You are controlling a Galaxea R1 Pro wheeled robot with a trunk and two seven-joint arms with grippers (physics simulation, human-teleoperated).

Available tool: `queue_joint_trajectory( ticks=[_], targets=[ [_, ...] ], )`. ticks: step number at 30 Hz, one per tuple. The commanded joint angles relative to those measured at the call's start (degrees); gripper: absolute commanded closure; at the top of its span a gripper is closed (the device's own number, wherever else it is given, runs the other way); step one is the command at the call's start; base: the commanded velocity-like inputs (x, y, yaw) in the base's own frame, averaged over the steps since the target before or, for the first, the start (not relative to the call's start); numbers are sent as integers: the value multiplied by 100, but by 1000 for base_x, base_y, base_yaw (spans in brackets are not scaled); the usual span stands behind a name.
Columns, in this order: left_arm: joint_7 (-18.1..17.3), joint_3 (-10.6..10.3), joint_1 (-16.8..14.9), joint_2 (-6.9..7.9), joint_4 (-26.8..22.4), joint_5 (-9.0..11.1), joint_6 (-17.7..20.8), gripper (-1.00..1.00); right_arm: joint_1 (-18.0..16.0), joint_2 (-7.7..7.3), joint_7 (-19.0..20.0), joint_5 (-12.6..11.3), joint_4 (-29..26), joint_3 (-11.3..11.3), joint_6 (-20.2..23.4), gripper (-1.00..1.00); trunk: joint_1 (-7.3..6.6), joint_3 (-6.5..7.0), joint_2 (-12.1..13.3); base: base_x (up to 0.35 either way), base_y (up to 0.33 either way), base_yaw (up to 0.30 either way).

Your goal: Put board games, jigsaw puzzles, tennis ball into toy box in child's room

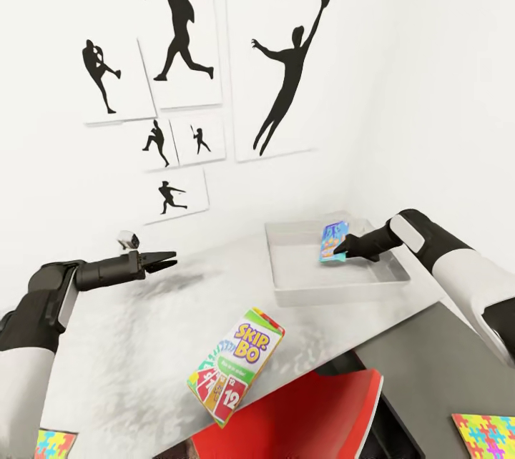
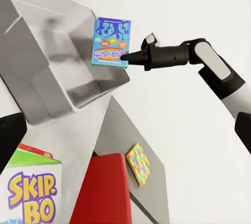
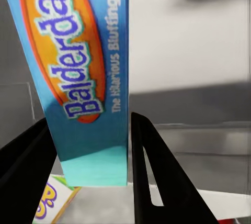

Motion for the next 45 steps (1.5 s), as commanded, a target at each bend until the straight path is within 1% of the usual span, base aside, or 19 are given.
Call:
queue_joint_trajectory(
  ticks=[1,4,6,7,10,16,18,19,21,28,32,41,43,45],
  targets=[
    [-17,-2,-15,-8,-3,-1,60,-100,-7,-12,61,37,-3,29,6,100,3,-21,-12,0,0,0],
    [-10,-10,-41,-27,-3,-6,52,-100,-11,-50,138,43,-8,85,6,100,3,-48,-12,0,0,0],
    [-10,-13,-44,-27,-1,-5,50,-100,-12,-90,246,45,-9,95,6,100,3,-65,-12,0,0,0],
    [-10,-13,-45,-26,-1,-4,50,-100,-11,-144,373,48,-10,101,6,100,3,-74,-12,0,0,0],
    [-9,-15,-45,-23,2,-2,49,-100,-10,-195,526,56,-16,105,6,100,3,-101,-12,0,0,0],
    [-10,-15,-48,-29,4,-2,49,-100,-13,-242,605,51,-17,113,6,100,3,-154,-12,0,0,0],
    [-9,-15,-49,-26,4,-2,49,-100,-15,-327,611,51,-18,115,6,100,3,-172,-12,0,0,0],
    [-11,-15,-52,-22,4,-2,49,-100,-15,-429,615,51,-23,115,6,100,3,-181,-12,0,0,0],
    [-10,-14,-51,-17,4,-2,49,-100,-16,-479,617,51,-25,116,6,100,3,-199,-12,0,0,0],
    [-4,-15,-46,-28,16,-2,36,-100,-16,-548,618,34,36,141,6,100,3,-261,-12,0,0,0],
    [53,-21,-46,-31,29,-2,32,-100,-16,-527,618,41,369,194,6,100,3,-297,-12,0,0,0],
    [120,-24,-47,-31,31,-2,31,-100,-16,-556,618,49,475,228,6,100,3,-320,-12,0,0,0],
    [121,-24,-47,-31,31,-2,31,-100,-16,-575,620,50,472,229,6,100,3,-320,-12,0,0,0],
    [122,-24,-46,-31,31,-2,31,-100,-17,-649,620,50,446,226,6,100,3,-321,-12,0,0,0]
  ],
)
